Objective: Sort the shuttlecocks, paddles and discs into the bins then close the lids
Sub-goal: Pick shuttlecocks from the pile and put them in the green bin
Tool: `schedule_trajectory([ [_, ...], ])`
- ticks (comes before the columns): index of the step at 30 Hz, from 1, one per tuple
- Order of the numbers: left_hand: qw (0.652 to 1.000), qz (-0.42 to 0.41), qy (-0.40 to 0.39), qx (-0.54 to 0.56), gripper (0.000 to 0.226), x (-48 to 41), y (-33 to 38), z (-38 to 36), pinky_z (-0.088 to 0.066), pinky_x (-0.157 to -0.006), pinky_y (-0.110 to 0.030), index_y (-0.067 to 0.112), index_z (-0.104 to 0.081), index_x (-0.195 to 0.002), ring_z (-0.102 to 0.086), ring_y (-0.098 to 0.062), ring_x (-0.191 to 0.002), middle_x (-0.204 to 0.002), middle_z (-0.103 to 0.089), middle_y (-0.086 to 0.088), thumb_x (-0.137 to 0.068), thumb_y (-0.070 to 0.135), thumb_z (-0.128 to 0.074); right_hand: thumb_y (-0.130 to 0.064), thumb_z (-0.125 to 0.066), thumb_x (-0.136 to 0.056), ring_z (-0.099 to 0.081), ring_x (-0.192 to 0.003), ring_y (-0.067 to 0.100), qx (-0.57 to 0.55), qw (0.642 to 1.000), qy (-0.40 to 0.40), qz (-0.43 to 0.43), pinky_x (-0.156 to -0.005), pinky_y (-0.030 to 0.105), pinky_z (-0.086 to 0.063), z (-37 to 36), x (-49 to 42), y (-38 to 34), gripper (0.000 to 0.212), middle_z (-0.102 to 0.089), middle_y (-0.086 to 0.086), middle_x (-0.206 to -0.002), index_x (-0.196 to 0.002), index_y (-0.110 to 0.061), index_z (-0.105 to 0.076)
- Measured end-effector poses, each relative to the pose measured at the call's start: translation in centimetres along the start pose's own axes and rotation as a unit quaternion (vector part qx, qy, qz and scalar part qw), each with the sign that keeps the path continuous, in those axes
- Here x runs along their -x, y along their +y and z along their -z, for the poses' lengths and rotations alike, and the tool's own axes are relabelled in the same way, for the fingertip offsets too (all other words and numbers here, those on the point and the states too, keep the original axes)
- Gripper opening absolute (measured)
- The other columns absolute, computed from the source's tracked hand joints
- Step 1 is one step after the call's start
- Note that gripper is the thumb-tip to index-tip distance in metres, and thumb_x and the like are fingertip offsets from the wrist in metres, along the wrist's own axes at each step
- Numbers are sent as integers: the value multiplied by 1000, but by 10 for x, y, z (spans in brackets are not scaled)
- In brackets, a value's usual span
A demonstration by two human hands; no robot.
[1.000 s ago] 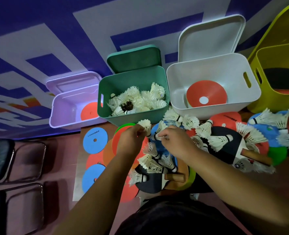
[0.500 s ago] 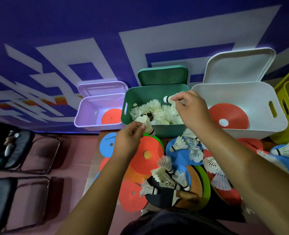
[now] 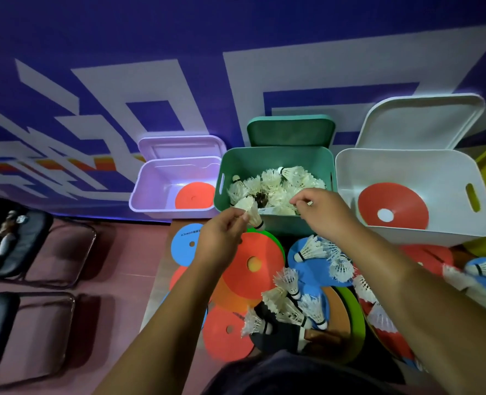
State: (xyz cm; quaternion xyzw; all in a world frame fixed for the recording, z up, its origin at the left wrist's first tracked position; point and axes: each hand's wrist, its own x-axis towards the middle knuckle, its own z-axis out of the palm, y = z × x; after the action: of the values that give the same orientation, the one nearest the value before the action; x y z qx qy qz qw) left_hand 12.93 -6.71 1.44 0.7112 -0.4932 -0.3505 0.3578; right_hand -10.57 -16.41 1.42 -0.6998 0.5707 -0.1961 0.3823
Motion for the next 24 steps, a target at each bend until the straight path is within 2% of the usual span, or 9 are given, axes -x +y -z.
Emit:
schedule_trajectory([
  [2,1000,-7,0,4,19,-8,3,-4,-57,-68,-46,29,-71,-92,-61,-15,-61,-73,-66,-1,-103,43,-64,-20,-56,-104,-64,-94,5,-25,1000,16,-7,-68,18,-42,2,7,2,24,-67,-22,-99,-109,-26,-78],
  [4,1000,-16,1,2,19,-18,8,-7,-57,-67,-47,31,-70,-92,-64,-17,-64,-76,-67,-1,-102,44,-64,-20,-57,-104,-63,-89,0,-45,999,23,-17,-67,19,-42,5,13,3,22,-65,-25,-94,-108,-27,-78],
  [7,1000,-25,11,-4,19,-35,16,-9,-57,-66,-46,32,-71,-93,-67,-24,-68,-76,-68,-1,-102,48,-64,-22,-57,-104,-67,-95,2,-63,997,28,-22,-68,20,-44,10,20,5,21,-69,-20,-105,-108,-28,-77],
  [12,996,-51,56,-35,19,-79,29,-3,-56,-69,-39,34,-71,-93,-65,-17,-68,-76,-69,5,-100,49,-63,-22,-58,-103,-66,-96,0,-71,997,31,-24,-83,24,-51,13,33,16,22,-72,-17,-110,-109,-31,-77],
  [14,996,-44,58,-51,18,-104,37,0,-60,-76,-41,34,-71,-105,-70,-19,-77,-85,-71,8,-101,48,-61,-22,-58,-104,-66,-101,0,-75,997,25,-26,-87,26,-53,14,37,20,22,-73,-16,-113,-111,-30,-77],
  [17,992,2,36,-118,38,-132,45,3,-56,-92,-44,23,-57,-138,-69,-31,-104,-110,-71,-2,-102,36,-60,-22,-59,-103,-67,-99,2,-76,996,25,-34,-83,25,-53,13,39,23,21,-73,-15,-113,-111,-29,-77],
  [20,988,36,20,-151,43,-134,42,-2,-54,-94,-46,13,-52,-141,-65,-39,-110,-122,-69,-16,-98,19,-56,-21,-59,-103,-66,-92,1,-76,996,22,-35,-75,22,-46,9,37,22,21,-72,-17,-110,-109,-31,-77],
  [24,993,52,26,-102,41,-103,24,-10,-56,-87,-41,19,-59,-137,-69,-35,-104,-116,-74,-9,-97,27,-53,-23,-59,-103,-65,-93,-2,-83,996,8,-36,-81,24,-51,3,34,19,21,-71,-20,-107,-106,-35,-76],
])
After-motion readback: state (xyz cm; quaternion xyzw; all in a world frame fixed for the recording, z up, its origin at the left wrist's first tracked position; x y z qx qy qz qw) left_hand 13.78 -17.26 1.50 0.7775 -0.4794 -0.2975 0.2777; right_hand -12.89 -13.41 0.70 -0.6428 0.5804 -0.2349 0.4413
